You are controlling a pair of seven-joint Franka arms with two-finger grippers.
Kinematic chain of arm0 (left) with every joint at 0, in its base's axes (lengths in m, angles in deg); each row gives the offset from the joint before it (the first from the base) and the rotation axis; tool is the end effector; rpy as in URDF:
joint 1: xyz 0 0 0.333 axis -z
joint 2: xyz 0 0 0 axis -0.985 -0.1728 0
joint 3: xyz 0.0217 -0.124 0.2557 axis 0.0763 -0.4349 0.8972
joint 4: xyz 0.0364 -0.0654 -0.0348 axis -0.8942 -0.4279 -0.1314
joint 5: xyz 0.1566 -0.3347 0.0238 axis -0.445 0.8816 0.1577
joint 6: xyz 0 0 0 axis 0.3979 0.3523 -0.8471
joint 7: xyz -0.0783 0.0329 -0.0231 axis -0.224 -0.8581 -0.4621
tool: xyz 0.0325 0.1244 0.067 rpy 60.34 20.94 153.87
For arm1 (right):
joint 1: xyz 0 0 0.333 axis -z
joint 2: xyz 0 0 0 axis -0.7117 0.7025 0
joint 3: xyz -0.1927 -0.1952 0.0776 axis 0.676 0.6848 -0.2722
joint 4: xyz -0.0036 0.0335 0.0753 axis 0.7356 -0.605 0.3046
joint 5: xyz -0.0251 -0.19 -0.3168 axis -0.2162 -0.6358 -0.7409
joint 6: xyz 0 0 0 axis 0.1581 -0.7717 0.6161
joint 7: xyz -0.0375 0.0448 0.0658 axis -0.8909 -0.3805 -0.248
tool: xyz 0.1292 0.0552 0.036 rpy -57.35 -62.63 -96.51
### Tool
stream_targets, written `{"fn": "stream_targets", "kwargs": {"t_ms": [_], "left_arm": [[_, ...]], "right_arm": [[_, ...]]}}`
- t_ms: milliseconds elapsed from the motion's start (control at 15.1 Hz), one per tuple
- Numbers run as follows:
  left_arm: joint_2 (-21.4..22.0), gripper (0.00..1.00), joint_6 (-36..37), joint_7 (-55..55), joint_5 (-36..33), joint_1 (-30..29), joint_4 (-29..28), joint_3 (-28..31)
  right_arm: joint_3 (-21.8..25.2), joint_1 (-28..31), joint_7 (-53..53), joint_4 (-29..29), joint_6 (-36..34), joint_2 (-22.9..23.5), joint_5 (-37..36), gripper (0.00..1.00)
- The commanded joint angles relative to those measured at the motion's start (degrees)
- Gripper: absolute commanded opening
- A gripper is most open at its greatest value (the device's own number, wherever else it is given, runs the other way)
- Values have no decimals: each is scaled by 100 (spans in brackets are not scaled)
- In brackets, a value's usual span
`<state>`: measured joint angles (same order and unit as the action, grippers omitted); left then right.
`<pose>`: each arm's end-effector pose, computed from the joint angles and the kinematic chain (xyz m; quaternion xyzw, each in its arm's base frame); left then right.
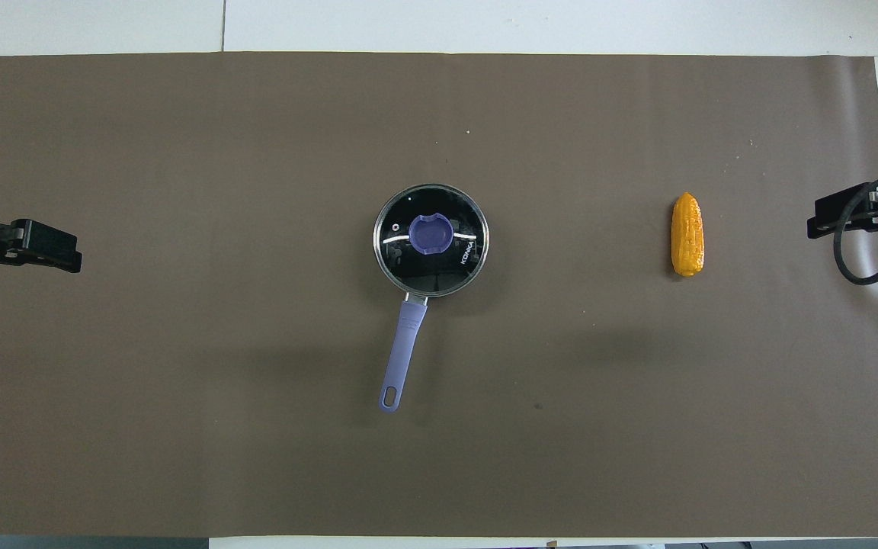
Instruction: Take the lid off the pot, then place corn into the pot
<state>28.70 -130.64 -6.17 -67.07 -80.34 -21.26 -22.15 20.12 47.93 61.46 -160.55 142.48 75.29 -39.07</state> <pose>0.5074 -0.0403 0.5339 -0.9983 0.0363 0.0456 0.0068 0.5319 -0.0379 0.5240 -0.9983 0.0508 0.0286 0.0048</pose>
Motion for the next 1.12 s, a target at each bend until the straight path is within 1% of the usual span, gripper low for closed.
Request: {"fn": "stream_targets", "kwargs": {"t_ms": [0,66,132,264,331,397,463,529,595,661,727,860,992,1058], "left_arm": [[137,100,-380,408,131,361,-231,-16],[58,100,-600,785,297,702,-205,-8],[-108,100,-793,1241,360,1089,-126,1],[-555,100,-1146,1937,395,1783,145,1],[-967,100,-1138,2262,396,2091,382,1],[-1475,100,-1155,2752,404,2416,915,1],[-2029,100,-1156,3088,396,2655,1451,1],[-2469,100,-1190,3187,396,2848,1865,10],[-2717,100,-1278,3188,396,3007,2070,19],[-2781,100,-1461,3179,413,3026,2063,10],[-2816,100,-1620,3179,387,3052,2045,1],[-3062,100,-1744,3179,317,3245,2045,19],[-3115,100,-1928,3179,150,3369,1941,19],[-3124,100,-2025,3170,115,3369,1905,10]], "right_arm": [[-53,9,367,-11,81,-21,-121,100],[-62,9,421,-20,116,-4,-121,100],[-62,0,404,-38,212,49,-112,100],[-71,0,395,-178,590,93,-77,100],[-79,-18,395,-170,626,198,-86,100],[-88,-27,360,-204,679,286,-86,100],[-88,-122,342,-361,984,382,-68,100],[-88,-254,299,-963,1657,427,-68,100],[-88,-412,107,-1796,2690,427,-68,100],[-88,-466,70,-2335,3449,462,-68,100],[-88,-483,70,-2532,3778,549,-68,100],[-88,-536,78,-2517,3930,830,-68,100],[-88,-475,87,-2516,4115,1068,-68,99],[-88,-466,79,-2516,4237,1165,-68,97]]}}
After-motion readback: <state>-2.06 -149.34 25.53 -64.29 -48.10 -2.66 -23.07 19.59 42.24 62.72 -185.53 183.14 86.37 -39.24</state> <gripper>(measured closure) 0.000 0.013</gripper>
